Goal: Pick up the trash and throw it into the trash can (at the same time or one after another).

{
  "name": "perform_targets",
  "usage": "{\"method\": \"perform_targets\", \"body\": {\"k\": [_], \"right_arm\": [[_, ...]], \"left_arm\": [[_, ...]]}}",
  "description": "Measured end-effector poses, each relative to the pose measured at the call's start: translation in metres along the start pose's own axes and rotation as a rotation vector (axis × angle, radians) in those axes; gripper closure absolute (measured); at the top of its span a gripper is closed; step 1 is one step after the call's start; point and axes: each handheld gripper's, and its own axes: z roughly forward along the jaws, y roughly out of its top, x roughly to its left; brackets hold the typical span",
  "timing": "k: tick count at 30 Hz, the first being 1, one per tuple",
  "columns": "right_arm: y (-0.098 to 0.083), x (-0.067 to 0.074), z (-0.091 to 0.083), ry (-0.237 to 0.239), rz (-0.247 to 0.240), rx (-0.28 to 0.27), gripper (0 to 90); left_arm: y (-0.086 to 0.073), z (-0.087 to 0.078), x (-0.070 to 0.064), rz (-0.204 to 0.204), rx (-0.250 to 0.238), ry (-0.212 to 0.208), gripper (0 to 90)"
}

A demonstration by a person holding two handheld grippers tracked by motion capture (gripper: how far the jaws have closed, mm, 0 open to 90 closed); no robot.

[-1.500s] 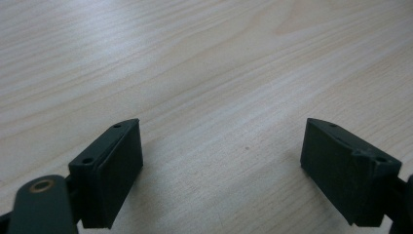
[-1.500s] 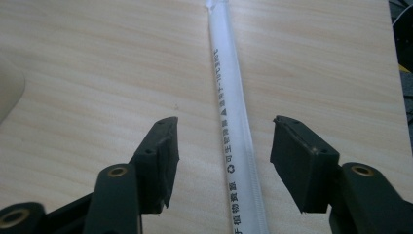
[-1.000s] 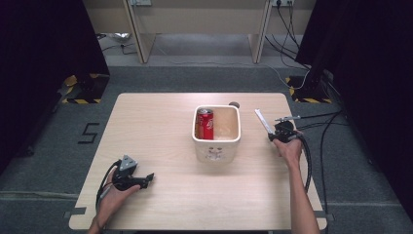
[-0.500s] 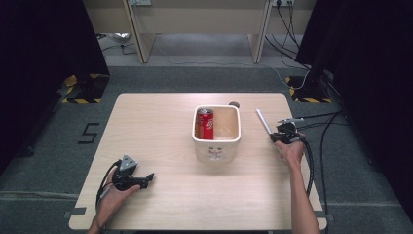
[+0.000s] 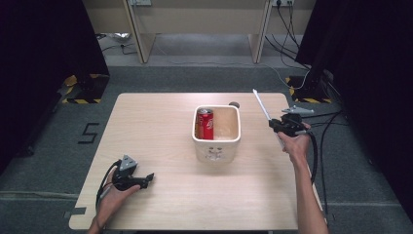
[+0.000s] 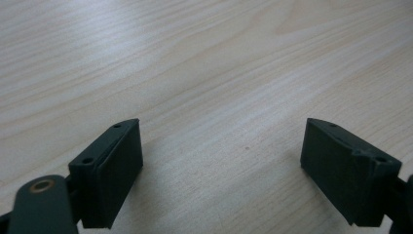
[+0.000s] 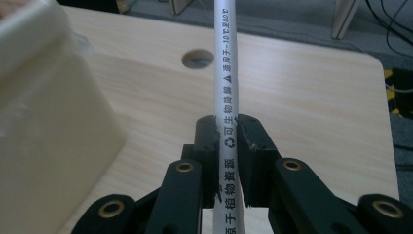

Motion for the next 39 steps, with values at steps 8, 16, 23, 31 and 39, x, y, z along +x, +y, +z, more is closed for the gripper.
{"method": "perform_targets", "body": {"k": [8, 16, 23, 31, 39], "right_arm": [[0.027, 0.027, -0.018, 0.079, -0.025, -0.099, 79.6], [0.051, 0.053, -0.025, 0.122, -0.075, -0.125, 79.6], [0.067, 0.076, -0.024, 0.177, -0.098, -0.136, 79.5], [0.085, 0.107, -0.011, 0.232, -0.121, -0.133, 79.5], [0.099, 0.139, 0.009, 0.278, -0.149, -0.122, 79.4]], "left_arm": [[0.0, 0.0, 0.0, 0.0, 0.0, 0.0, 14.6], [0.0, 0.0, 0.0, 0.001, 0.002, -0.001, 14.6], [0.0, 0.0, 0.0, 0.0, 0.002, -0.001, 14.6], [0.0, 0.0, 0.0, 0.0, 0.001, 0.0, 14.6], [0.0, 0.0, 0.0, 0.0, 0.002, -0.001, 14.6]]}}
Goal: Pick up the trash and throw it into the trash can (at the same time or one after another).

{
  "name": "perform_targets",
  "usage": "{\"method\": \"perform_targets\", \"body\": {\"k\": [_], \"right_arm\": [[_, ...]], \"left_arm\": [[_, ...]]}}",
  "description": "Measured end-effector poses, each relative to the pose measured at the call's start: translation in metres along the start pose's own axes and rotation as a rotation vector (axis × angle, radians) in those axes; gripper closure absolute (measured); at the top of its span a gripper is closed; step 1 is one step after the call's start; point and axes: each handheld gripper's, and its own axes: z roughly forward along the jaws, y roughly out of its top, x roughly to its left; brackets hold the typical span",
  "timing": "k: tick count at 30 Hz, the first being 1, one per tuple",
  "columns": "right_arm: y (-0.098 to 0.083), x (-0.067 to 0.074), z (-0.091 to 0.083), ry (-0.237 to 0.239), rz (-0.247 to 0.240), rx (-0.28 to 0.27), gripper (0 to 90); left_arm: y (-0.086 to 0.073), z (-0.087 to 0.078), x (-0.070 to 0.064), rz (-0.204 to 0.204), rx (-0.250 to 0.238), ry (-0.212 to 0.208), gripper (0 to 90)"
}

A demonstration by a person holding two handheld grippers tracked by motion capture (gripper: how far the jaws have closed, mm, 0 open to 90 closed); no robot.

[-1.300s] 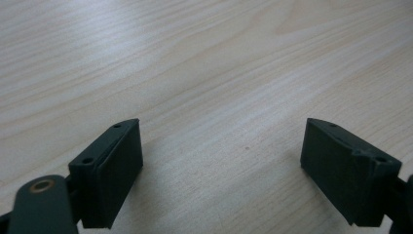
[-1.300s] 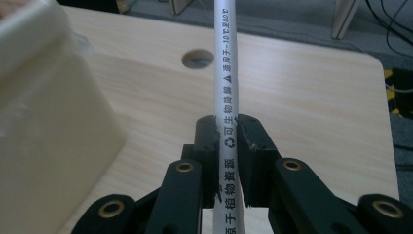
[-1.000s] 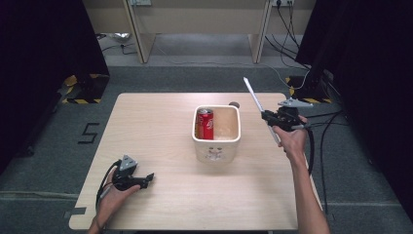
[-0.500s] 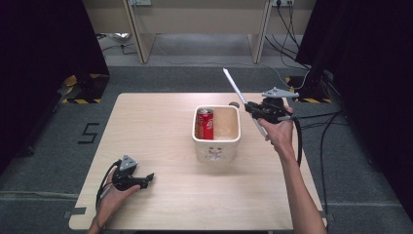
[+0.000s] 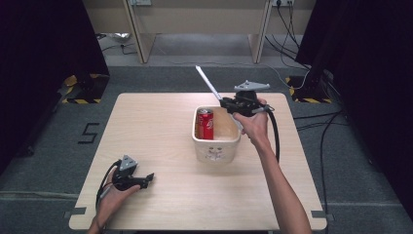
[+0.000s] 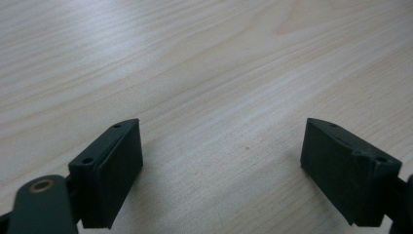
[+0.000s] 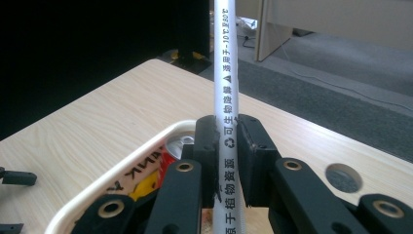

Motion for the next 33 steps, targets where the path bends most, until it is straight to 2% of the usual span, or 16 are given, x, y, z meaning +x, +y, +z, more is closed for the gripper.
{"method": "perform_targets", "body": {"k": [6, 13, 21, 33], "right_arm": [[0.003, 0.01, 0.019, 0.026, 0.008, 0.011, 79.4], [0.002, 0.015, 0.031, 0.038, 0.017, 0.017, 79.4], [-0.002, 0.012, 0.035, 0.029, 0.037, 0.03, 79.3], [-0.003, 0.007, 0.032, 0.023, 0.042, 0.032, 79.3]], "left_arm": [[0.0, 0.0, 0.0, 0.002, 0.002, 0.0, 14.6], [0.0, 0.0, 0.0, 0.002, 0.002, 0.0, 14.6], [0.0, 0.0, 0.0, -0.001, 0.0, -0.001, 14.6], [0.0, 0.0, 0.0, -0.002, 0.0, -0.001, 14.6]]}}
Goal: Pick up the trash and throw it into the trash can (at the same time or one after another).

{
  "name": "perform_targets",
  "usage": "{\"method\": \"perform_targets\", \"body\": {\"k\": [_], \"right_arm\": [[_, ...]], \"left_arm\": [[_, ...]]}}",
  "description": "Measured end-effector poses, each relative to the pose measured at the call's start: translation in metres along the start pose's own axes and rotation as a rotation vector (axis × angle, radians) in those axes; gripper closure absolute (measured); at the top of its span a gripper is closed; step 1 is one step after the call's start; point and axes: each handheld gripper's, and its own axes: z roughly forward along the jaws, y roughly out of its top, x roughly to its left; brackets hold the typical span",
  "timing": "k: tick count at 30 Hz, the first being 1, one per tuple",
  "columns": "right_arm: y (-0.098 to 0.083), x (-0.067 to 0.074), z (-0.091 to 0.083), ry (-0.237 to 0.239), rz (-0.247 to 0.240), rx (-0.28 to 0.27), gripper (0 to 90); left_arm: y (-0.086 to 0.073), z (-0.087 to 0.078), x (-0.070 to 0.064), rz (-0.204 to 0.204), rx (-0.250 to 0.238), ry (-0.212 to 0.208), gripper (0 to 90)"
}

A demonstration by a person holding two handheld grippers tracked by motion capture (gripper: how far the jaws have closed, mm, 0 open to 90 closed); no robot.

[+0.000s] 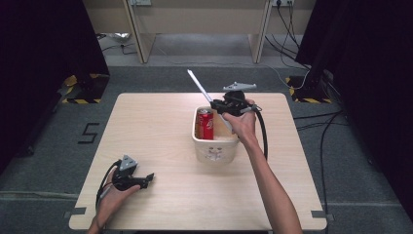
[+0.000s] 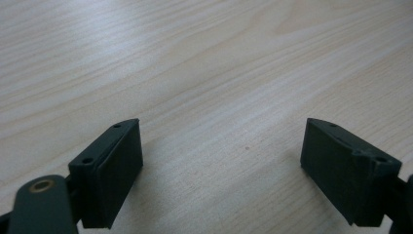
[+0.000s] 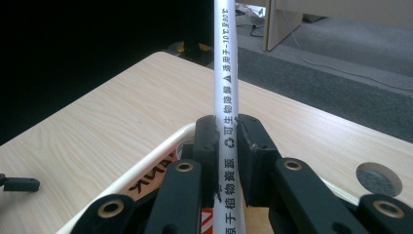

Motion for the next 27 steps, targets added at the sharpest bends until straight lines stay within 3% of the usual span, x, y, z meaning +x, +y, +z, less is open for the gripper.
{"method": "perform_targets", "body": {"k": [18, 27], "right_arm": [[0.0, -0.001, 0.008, 0.007, 0.04, -0.008, 79.1], [-0.002, -0.004, 0.013, -0.001, 0.045, 0.027, 79.0]], "left_arm": [[0.0, 0.0, 0.0, 0.001, 0.0, 0.0, 14.6], [0.0, 0.0, 0.0, 0.002, 0.001, 0.001, 14.6]]}}
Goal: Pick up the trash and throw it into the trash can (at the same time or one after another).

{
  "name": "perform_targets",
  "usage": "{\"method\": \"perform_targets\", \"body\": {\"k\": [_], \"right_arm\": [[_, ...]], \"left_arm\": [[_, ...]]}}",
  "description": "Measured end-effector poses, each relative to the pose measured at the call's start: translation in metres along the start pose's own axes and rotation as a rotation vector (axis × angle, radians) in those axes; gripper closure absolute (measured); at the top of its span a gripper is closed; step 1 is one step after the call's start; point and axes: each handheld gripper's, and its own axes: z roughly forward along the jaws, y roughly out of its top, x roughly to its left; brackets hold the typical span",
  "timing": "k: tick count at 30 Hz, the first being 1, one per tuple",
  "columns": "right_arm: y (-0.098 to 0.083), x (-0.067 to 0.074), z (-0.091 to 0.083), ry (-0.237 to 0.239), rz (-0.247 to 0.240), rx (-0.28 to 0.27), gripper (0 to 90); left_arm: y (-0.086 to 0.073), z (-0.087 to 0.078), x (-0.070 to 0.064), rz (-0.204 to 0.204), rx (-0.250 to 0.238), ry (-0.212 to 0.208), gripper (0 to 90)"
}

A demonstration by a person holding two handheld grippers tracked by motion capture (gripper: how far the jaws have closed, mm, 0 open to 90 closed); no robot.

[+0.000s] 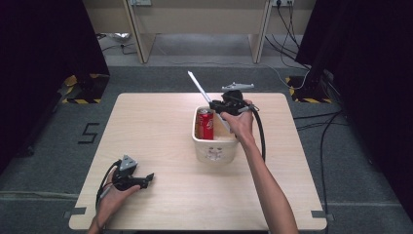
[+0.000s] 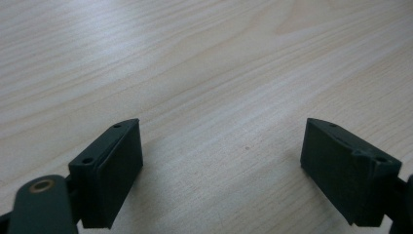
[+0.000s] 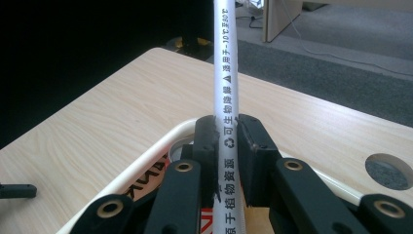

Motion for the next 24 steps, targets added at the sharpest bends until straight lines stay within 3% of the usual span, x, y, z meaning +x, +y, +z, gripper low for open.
{"method": "perform_targets", "body": {"k": [24], "right_arm": [[-0.012, -0.002, -0.006, 0.012, 0.015, 0.092, 76.6]], "left_arm": [[0.0, 0.0, 0.0, 0.0, 0.0, 0.0, 14.6]]}}
